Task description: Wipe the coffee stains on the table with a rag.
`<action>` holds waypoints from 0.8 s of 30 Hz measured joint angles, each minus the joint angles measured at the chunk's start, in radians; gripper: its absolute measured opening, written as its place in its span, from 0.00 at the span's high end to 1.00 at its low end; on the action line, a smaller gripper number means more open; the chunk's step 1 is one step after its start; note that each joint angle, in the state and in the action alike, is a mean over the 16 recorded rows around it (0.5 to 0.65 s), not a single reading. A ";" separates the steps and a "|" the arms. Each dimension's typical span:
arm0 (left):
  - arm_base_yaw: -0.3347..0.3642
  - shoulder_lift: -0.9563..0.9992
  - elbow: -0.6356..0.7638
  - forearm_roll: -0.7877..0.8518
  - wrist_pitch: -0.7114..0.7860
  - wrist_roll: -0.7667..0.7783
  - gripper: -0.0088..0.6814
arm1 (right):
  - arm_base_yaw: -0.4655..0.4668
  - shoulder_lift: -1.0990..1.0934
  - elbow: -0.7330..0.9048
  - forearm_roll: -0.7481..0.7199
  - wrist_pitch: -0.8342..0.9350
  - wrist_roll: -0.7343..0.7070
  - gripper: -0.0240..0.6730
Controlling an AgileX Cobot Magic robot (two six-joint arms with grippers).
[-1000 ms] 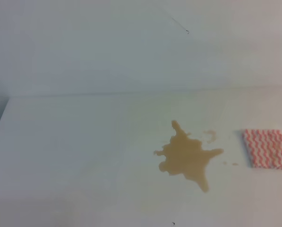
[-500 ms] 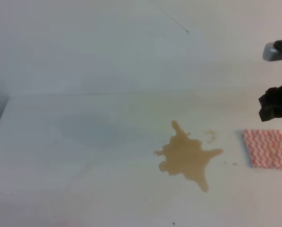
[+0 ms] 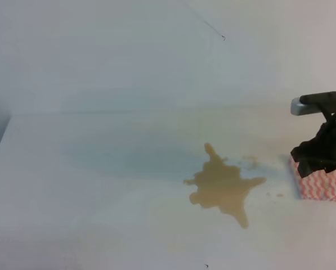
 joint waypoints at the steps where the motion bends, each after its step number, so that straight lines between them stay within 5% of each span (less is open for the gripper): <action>1: 0.000 0.000 0.000 0.000 0.000 0.000 0.99 | 0.000 0.013 0.000 -0.001 -0.003 0.000 0.35; 13: 0.000 0.000 0.000 0.000 0.000 0.000 0.99 | 0.000 0.112 -0.002 -0.010 -0.023 0.004 0.44; 24: 0.000 0.000 0.000 0.000 0.000 0.000 0.99 | 0.000 0.127 -0.004 0.009 -0.016 -0.033 0.77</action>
